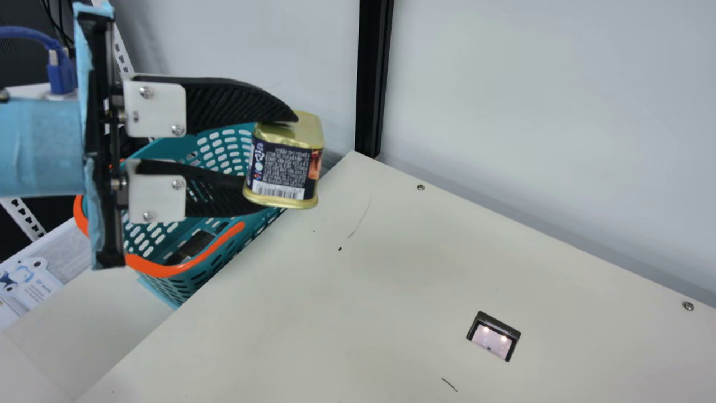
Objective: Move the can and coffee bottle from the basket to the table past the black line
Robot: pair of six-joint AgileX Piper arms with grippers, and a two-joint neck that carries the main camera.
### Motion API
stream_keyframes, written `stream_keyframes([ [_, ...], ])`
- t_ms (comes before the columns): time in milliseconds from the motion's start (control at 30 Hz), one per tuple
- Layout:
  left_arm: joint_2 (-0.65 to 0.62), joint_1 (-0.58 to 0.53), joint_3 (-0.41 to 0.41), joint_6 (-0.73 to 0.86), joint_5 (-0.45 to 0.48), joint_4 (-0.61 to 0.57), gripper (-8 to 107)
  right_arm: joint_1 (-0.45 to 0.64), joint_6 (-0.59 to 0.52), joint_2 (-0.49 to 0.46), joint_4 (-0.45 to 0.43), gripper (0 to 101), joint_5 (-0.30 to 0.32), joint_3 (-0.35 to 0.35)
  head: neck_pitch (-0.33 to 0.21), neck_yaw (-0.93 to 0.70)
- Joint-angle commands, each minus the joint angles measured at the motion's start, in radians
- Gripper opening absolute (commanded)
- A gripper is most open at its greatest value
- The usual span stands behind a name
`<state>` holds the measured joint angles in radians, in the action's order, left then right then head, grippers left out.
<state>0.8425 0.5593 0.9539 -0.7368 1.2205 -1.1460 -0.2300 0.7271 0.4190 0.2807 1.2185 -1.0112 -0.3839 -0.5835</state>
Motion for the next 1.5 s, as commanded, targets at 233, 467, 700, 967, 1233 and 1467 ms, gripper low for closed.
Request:
stream_keyframes([
  [233,-0.113,-0.072,0.017,-0.263,0.0,-0.013,10,0.0,0.0,0.0,0.0,101,0.0,0.0,-0.015,-0.005],
  [467,-0.154,-0.104,0.011,-0.504,0.0,-0.006,10,0.0,0.0,0.0,0.0,101,0.0,0.0,-0.015,-0.005],
  [700,-0.156,-0.106,0.012,-0.53,0.004,0.0,10,0.0,0.0,0.0,0.0,101,0.0,0.0,-0.015,-0.005],
  [967,-0.156,-0.106,0.012,-0.53,0.004,-0.002,10,0.0,0.0,0.0,0.0,101,0.0,0.0,-0.015,-0.005],
  [1233,-0.156,-0.106,0.012,-0.53,0.004,-0.002,10,0.0,0.0,0.0,0.0,101,0.0,0.0,-0.015,-0.005],
  [1467,-0.149,-0.063,0.003,-0.428,-0.01,0.029,10,0.0,0.0,0.0,0.0,101,0.0,0.0,-0.015,-0.005],
])
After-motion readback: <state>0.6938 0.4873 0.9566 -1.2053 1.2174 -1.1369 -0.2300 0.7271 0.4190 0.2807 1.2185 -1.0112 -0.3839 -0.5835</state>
